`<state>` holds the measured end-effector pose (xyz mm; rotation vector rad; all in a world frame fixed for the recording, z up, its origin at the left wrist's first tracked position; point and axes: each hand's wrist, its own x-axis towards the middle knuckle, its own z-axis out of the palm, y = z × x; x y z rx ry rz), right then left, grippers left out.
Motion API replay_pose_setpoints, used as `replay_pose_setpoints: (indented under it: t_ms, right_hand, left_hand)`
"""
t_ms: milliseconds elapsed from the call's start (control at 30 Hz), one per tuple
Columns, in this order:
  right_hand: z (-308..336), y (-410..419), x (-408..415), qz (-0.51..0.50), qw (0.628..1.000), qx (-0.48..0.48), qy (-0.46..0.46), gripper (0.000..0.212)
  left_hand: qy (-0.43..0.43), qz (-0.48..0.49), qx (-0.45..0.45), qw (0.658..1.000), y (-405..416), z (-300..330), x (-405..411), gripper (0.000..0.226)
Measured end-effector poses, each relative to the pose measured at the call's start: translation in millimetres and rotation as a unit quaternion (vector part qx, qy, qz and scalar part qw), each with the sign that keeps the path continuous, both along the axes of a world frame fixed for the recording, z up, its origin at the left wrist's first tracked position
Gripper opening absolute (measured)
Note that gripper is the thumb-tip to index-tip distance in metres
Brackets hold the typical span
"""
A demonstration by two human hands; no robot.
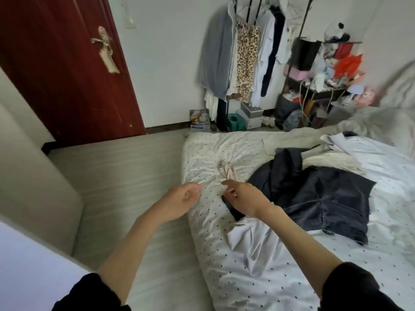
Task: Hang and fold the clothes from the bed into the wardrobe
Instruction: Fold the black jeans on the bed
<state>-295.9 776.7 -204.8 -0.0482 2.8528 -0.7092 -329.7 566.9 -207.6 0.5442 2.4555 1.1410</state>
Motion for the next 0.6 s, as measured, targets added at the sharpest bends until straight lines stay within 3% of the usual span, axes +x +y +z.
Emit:
replay_pose_setpoints:
  t_ms: [300,600]
  right_hand:
    - [-50,166,38,-0.197,0.979,-0.024,-0.051,0.042]
    - [-131,236,7,-0.331,0.937,0.013,-0.109,0.047]
  left_hand:
    - [-0.071,-0.186,-0.075,0.977,182,-53,-39,0.033]
    - [-0.116,-0.315,-0.151,0.930,279,-146,-93,0.037]
